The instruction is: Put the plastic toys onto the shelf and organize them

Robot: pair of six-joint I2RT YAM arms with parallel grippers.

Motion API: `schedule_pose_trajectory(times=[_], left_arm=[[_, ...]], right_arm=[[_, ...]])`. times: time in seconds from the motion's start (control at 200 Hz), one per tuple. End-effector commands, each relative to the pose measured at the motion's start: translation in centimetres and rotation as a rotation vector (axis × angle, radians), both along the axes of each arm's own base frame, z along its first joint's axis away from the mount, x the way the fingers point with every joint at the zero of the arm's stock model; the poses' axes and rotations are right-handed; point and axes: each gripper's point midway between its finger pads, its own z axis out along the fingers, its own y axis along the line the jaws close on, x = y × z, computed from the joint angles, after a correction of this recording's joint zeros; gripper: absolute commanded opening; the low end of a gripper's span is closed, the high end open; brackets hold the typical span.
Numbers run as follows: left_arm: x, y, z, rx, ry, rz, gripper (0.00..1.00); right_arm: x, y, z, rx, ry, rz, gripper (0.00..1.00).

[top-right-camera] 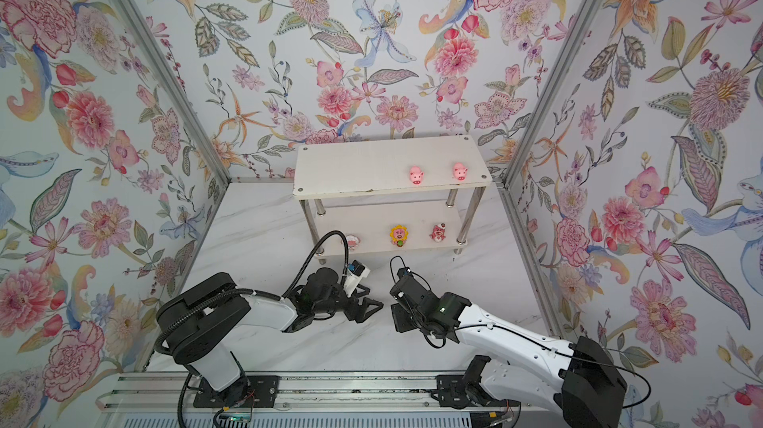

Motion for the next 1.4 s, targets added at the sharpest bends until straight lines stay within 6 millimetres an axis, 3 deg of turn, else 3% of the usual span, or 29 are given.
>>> schedule_pose_trajectory(times=[0.0, 0.275, 0.525, 1.021, 1.116, 1.141, 1.206, 1.396], left_arm=[[0.2, 0.1, 0.7, -0.016, -0.017, -0.006, 0.84], [0.2, 0.1, 0.5, -0.022, -0.008, 0.000, 0.84], [0.2, 0.2, 0.4, -0.018, -0.006, 0.000, 0.84], [-0.8, 1.2, 0.1, 0.040, 0.027, 0.016, 0.84], [-1.7, 1.6, 0.0, 0.098, 0.025, 0.032, 0.89], [-1.9, 1.6, 1.1, 0.082, 0.010, 0.038, 0.89], [-2.8, 1.6, 1.4, 0.081, 0.027, 0.049, 0.90], [-5.9, -0.1, 1.1, 0.121, 0.070, 0.045, 0.94]], right_arm=[[-1.1, -2.1, -2.2, -0.084, 0.054, 0.005, 0.59], [-2.4, 2.2, -4.2, 0.162, 0.137, 0.061, 0.67], [-3.6, 5.6, -3.5, 0.212, 0.148, 0.116, 0.65], [-1.6, 4.2, -2.8, 0.135, 0.048, 0.028, 0.65], [-1.0, 4.0, -1.3, 0.172, 0.008, 0.024, 0.65], [-0.8, 3.9, -0.9, 0.185, -0.001, 0.024, 0.64], [-0.3, 3.6, 0.4, 0.233, -0.026, 0.016, 0.63], [1.3, 1.4, 3.8, 0.344, -0.105, -0.035, 0.53]])
